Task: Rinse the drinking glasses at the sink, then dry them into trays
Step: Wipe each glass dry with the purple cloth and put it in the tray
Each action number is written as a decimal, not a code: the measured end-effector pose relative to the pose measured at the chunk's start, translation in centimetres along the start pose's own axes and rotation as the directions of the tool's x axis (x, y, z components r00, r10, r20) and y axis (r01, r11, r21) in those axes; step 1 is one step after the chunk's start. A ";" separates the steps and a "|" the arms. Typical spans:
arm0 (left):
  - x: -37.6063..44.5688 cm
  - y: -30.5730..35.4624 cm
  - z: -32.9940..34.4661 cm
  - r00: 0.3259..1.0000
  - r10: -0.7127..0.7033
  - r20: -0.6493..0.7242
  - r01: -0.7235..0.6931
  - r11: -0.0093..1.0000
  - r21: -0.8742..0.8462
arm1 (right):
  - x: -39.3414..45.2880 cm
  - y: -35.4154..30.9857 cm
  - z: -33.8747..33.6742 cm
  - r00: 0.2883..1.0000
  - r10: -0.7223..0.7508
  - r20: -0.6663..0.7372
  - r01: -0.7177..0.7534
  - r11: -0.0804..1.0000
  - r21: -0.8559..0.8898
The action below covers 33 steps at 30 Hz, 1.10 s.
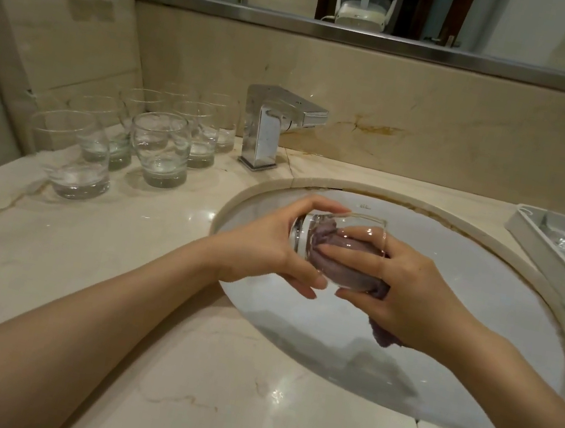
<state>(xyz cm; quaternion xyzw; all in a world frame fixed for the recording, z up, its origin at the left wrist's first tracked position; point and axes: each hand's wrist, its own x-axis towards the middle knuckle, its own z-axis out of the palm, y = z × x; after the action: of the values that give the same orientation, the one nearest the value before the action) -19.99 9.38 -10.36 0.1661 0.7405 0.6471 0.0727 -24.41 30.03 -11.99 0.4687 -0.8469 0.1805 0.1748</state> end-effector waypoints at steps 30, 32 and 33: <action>0.3 -1.3 0.5 0.982 0.180 -0.057 -0.145 0.911 0.387 | 0.2 -0.7 -0.1 0.969 0.215 0.125 -0.248 0.835 0.492; 0.4 -1.9 0.0 0.945 0.326 0.002 -0.247 0.712 0.657 | 0.6 -1.1 -0.6 0.923 0.264 0.280 -0.384 0.573 0.724; 0.4 -2.0 -0.1 0.931 0.364 0.030 -0.275 0.647 0.711 | 0.7 -1.2 -0.7 0.897 0.268 0.352 -0.440 0.461 0.771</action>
<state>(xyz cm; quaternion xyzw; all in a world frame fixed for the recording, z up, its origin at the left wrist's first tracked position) -20.67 9.23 -12.29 0.2713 0.8924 0.3258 -0.1546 -23.64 29.24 -10.82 0.3212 -0.7472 0.5504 -0.1885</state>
